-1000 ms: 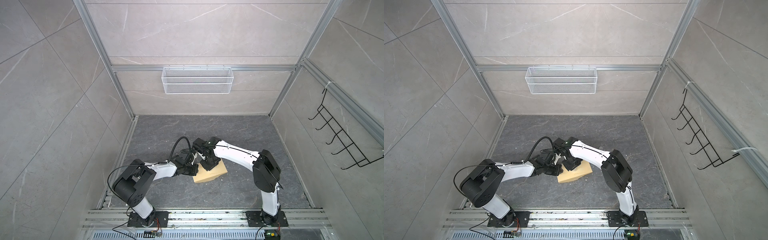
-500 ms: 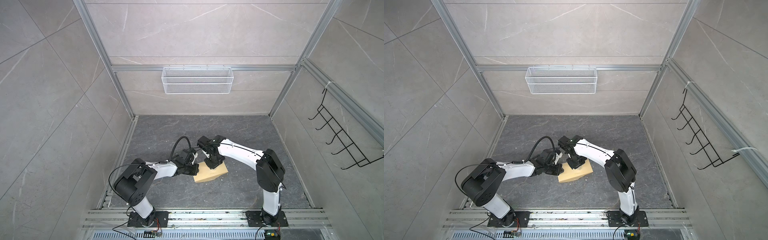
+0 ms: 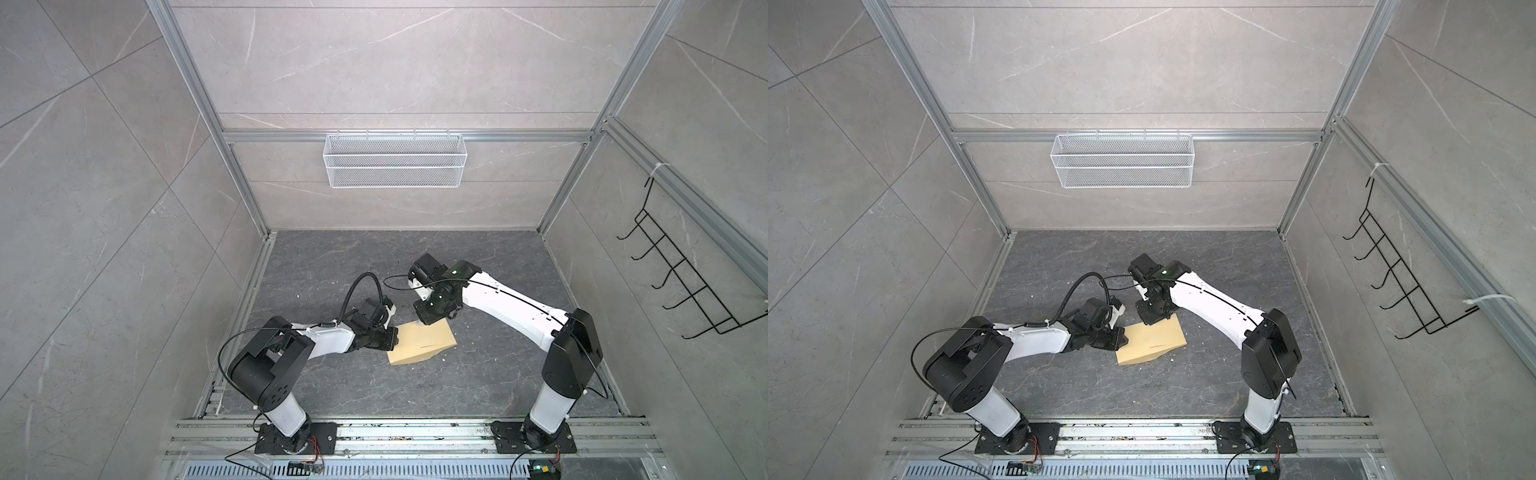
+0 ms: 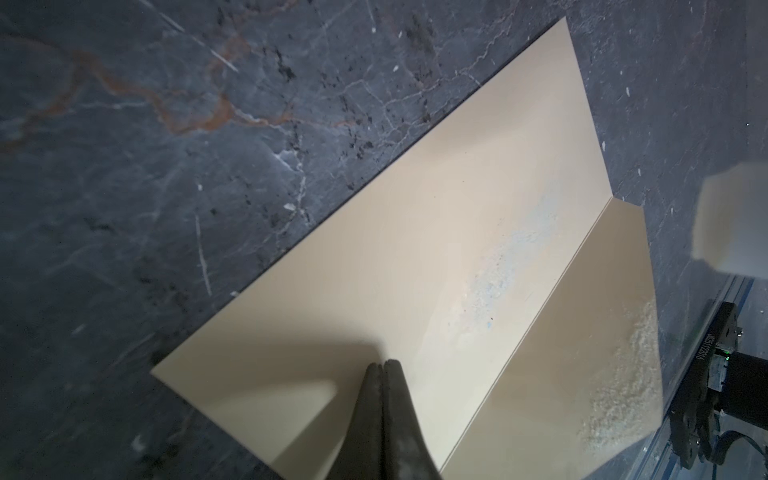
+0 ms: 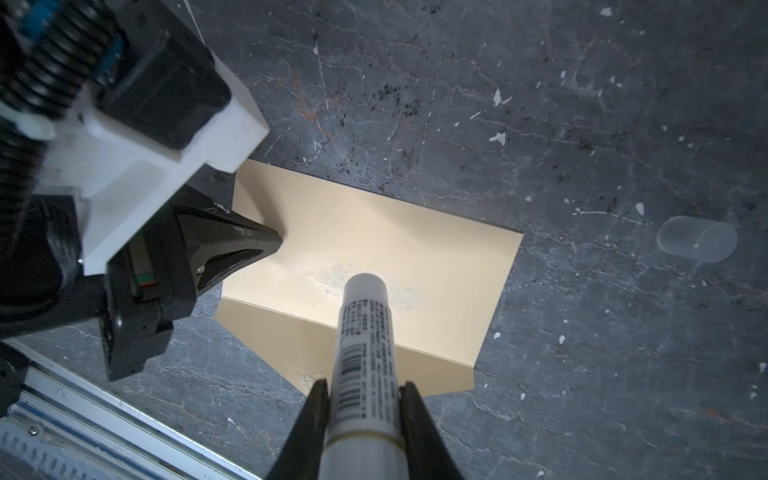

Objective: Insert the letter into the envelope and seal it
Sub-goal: 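Rub the glue stick along the envelope flap with the right gripper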

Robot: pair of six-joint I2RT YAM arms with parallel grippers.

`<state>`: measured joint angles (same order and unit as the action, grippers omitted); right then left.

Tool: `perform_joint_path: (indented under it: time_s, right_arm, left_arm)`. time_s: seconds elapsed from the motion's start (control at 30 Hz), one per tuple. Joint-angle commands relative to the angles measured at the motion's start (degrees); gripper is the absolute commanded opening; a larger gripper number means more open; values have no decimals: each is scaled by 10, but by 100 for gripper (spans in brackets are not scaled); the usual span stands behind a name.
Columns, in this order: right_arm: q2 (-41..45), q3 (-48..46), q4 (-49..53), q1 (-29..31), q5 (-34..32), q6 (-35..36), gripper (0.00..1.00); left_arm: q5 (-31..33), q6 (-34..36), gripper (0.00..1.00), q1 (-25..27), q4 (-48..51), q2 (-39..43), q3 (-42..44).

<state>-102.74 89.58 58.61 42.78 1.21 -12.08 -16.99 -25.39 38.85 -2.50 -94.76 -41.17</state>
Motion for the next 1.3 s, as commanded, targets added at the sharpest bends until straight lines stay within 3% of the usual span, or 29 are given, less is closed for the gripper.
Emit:
perform_joint_path:
  time_s: [0.0,0.4,1.27]
  right_arm:
    - [-35,26,15,8,20,-7,0]
    - [-112,84,57,38,-6,2,0]
    - [-168,104,84,51,-20,12,0]
  left_arm:
    - [29,3,0,1,58,-35,16]
    - [30,1,0,1,55,-34,22]
    - [29,1,0,1,54,-39,24]
